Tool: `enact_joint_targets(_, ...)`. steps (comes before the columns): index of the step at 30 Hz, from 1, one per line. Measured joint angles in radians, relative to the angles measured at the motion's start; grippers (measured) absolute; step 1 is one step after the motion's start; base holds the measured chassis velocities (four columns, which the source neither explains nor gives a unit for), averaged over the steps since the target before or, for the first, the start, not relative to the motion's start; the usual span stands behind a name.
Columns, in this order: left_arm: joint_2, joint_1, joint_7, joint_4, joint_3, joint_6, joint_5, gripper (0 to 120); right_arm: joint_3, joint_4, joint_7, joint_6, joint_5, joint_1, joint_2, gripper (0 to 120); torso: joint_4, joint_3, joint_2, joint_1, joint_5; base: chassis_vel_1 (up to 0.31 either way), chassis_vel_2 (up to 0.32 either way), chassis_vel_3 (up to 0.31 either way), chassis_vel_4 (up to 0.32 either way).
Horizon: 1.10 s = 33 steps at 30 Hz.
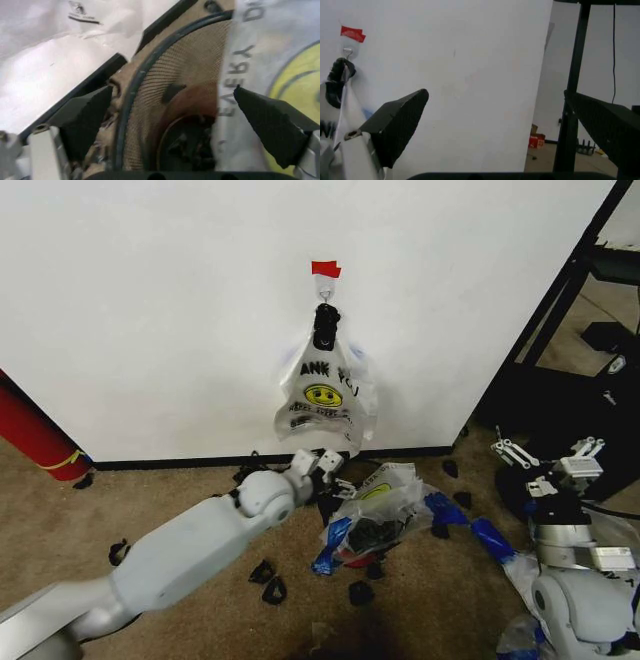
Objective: Pick up the garbage bag from the wall and place it over the trash bin.
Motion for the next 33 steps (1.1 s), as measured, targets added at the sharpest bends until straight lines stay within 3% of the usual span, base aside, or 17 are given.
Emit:
enact_joint_targets(3, -0.005, -0.017, 0.000, 0.013, 0.004, 0.030, 0.000, 90, -0.003, 0.002, -0.002, 0.010, 0.000, -0.009, 0.001, 100, 0.0006, 0.000, 0.000, 0.000, 0.0000, 0.000, 0.000, 0.000, 0.000)
enact_joint_targets(10, -0.032, -0.022, -0.036, 0.048, -0.003, 0.071, -0.012, 68, -0.014, 0.010, -0.017, 0.029, -0.005, -0.024, 0.004, 100, 0.0000, 0.000, 0.000, 0.000, -0.0001, 0.000, 0.000, 0.000, 0.000)
enact_joint_targets(16, -0.024, 0.009, -0.196, 0.008, -0.016, 0.115, -0.110, 43, -0.019, 0.022, -0.026, 0.040, -0.012, -0.037, 0.007, 100, 0.0004, 0.000, 0.000, 0.000, -0.0002, 0.000, 0.000, 0.000, 0.000)
enact_joint_targets(24, -0.027, 0.050, -0.327, -0.036, -0.042, 0.130, -0.222, 14, -0.027, 0.029, -0.035, 0.061, -0.032, -0.061, 0.021, 100, 0.0003, 0.000, 0.000, 0.000, -0.0002, 0.000, 0.000, 0.000, 0.000)
enact_joint_targets(26, -0.027, 0.053, -0.334, -0.039, -0.044, 0.130, -0.229, 12, -0.027, 0.030, -0.035, 0.062, -0.032, -0.062, 0.022, 100, 0.0003, 0.000, 0.000, 0.000, -0.0003, 0.000, 0.000, 0.000, 0.000)
enact_joint_targets(28, -0.022, 0.081, -0.399, -0.074, -0.061, 0.130, -0.289, 3, -0.027, 0.035, -0.037, 0.067, -0.034, -0.070, 0.023, 100, 0.0003, 0.000, 0.000, 0.000, -0.0004, 0.000, 0.000, 0.000, 0.000)
enact_joint_targets(33, -0.007, 0.143, -0.540, -0.155, -0.107, 0.128, -0.425, 2, -0.025, 0.039, -0.039, 0.078, -0.034, -0.081, 0.022, 100, 0.0002, 0.000, 0.000, 0.000, -0.0004, 0.000, 0.000, 0.000, 0.000)
